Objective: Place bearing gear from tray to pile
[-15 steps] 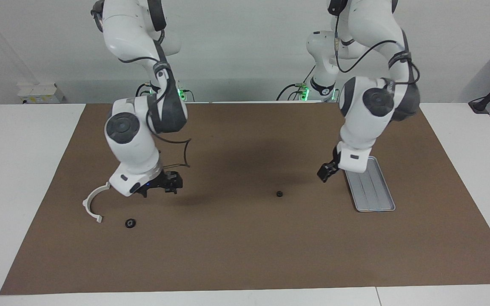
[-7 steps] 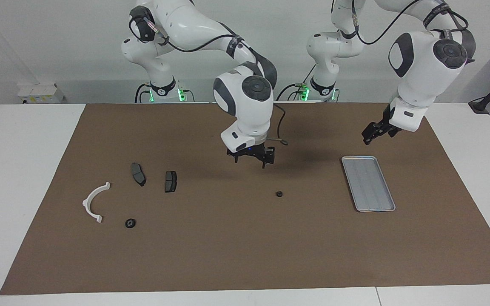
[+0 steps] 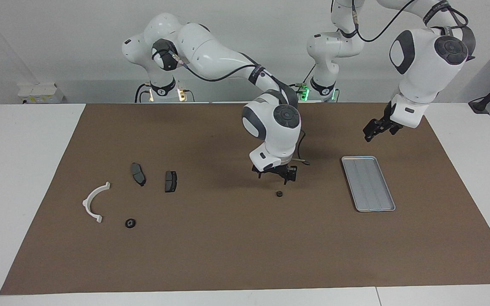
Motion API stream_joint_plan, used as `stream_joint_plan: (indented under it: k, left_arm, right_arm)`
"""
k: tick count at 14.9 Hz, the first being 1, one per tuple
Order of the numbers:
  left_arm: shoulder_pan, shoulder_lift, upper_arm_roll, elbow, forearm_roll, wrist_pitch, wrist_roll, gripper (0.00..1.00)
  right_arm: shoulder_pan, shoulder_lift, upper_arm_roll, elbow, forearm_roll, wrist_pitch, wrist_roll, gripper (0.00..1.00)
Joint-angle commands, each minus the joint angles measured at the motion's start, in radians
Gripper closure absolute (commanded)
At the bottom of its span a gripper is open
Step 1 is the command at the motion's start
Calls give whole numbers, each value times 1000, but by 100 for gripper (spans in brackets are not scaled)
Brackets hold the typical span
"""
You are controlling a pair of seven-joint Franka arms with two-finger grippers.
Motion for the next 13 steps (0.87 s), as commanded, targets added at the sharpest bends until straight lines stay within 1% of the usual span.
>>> stream_joint_plan:
  k: [1,3,7,8,12,13]
  left_arm:
    - [30,-37,-23,-41,12,27,19,0]
    - [31,-37,-28,-39,10,32,19,0]
    - [36,-37,-29,-30,6,23,21,0]
    - [36,-37,-29,-30,4,21,19,0]
    - [36,-39,-28,-33,1,18,21,0]
    - [36,-39,-28,-33,1,18,21,0]
  right_arm:
    - [7,39,-1,53,11,36,10,0]
    - [7,42,2,52,9,49,9,0]
    - [8,93,-1,50,-21,67,9,0]
    - [28,102,-4,51,-40,66,9,0]
    - [34,105,-6,52,-44,61,7,0]
    - [34,107,-6,52,-44,60,7,5]
